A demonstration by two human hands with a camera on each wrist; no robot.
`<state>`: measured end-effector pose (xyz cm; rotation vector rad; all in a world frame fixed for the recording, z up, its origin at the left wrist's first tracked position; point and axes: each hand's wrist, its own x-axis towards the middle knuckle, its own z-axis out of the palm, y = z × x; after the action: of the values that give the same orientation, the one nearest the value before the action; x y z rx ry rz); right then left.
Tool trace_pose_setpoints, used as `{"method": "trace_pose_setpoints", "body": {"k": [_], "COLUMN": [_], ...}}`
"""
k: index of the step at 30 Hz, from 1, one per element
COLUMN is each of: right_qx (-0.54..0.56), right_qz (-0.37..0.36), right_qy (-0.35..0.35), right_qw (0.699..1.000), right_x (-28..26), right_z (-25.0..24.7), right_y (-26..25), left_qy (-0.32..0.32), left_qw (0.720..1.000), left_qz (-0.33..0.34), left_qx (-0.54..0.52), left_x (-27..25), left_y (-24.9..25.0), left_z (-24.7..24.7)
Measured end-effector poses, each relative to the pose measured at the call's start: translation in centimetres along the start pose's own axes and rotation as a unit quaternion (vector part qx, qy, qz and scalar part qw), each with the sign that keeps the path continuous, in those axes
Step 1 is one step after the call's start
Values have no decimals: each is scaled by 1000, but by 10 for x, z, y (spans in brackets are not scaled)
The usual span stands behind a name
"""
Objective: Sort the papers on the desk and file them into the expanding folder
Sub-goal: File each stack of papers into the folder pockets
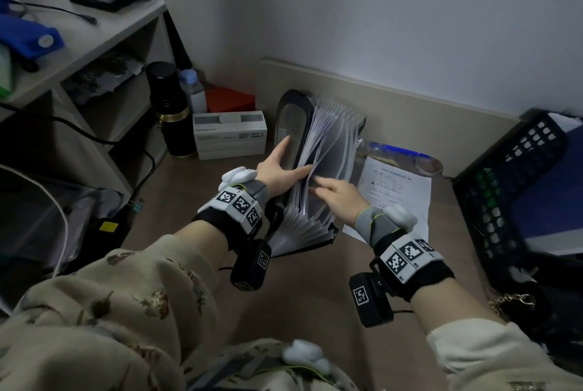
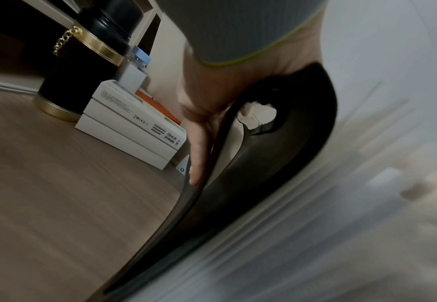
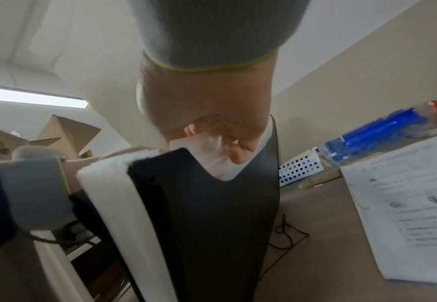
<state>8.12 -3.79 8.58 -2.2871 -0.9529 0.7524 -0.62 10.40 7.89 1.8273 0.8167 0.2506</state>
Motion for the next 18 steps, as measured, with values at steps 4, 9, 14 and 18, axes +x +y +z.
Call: {"method": "trace_pose_setpoints", "body": {"k": [4, 9, 14, 18], "right_qx": [-116, -156, -98, -29], "right_qz": [-36, -50, -84, -127], "right_qy": [-52, -57, -75, 60], "right_qw": [991, 985, 989, 990], "right_x": [-4, -6, -10, -8], "right_z": [2, 0, -4, -8], "right_y": [-8, -2, 15, 31], "left_qy": [-8, -43, -73, -59], "left_qw": [1000, 998, 997, 998], "left_qz": [-7, -15, -31, -33], "left_qx": [-10, -38, -20, -6], "left_x": [-2, -1, 3, 2], "left_y": [1, 1, 0, 1], "left_z": [-2, -8, -8, -1]}}
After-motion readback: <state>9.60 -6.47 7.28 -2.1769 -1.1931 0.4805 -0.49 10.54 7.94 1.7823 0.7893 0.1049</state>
